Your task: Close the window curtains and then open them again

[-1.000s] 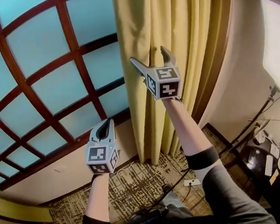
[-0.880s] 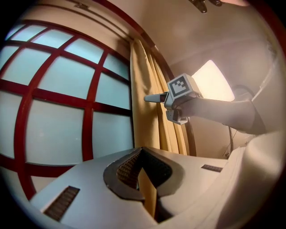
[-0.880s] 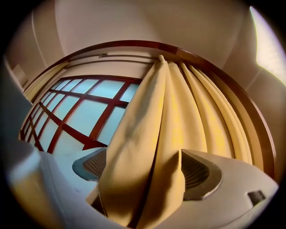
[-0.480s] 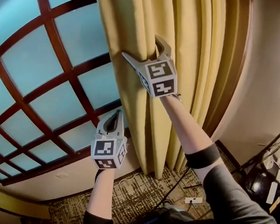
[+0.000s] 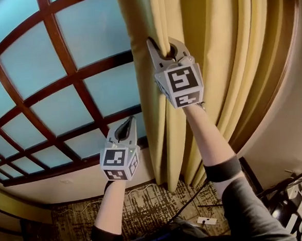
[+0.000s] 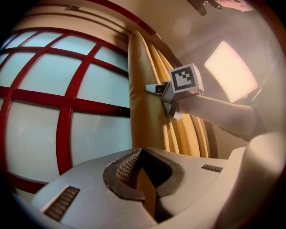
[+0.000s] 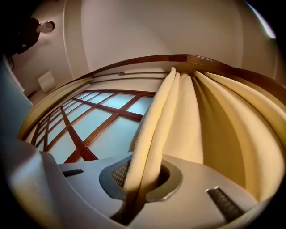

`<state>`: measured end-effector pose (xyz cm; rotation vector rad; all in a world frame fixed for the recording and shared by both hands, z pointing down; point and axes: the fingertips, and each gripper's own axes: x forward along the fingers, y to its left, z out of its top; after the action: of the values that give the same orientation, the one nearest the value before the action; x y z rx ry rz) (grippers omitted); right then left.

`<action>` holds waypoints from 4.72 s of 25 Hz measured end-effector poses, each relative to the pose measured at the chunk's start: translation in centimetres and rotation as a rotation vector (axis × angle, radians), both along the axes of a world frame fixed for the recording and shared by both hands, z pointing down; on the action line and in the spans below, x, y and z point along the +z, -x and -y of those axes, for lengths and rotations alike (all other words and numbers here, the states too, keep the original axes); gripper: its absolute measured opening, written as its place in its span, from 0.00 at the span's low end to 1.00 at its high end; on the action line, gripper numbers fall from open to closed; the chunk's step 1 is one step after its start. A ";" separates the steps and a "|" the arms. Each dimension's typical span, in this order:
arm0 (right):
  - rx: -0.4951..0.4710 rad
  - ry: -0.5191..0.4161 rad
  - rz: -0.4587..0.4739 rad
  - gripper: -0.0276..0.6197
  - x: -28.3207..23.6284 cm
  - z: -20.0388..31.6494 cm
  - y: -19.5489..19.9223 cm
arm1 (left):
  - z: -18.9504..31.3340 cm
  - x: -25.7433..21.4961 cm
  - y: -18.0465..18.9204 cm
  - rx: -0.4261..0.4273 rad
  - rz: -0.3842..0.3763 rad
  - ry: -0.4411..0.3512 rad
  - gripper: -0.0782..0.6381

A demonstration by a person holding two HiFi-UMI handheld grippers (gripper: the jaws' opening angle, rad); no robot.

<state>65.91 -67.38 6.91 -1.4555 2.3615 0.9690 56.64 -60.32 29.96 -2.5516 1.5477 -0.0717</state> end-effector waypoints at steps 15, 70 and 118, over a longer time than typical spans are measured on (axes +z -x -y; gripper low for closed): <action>-0.055 -0.190 -0.383 0.11 -1.1 -3.8 16.0 | -0.7 -1.7 10.9 -0.139 -0.097 -0.016 0.11; -0.355 -0.570 -0.935 0.10 -3.0 -26.1 70.0 | -18.5 -1.7 56.8 -0.513 -0.273 -0.016 0.11; -0.359 -0.583 -0.969 0.10 -3.0 -27.8 88.2 | -17.9 -5.0 74.8 -0.506 -0.270 -0.056 0.11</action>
<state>-22.29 -39.62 3.91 -0.3184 2.3434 2.3330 -18.17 -42.38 24.91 -2.1330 2.2263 0.2645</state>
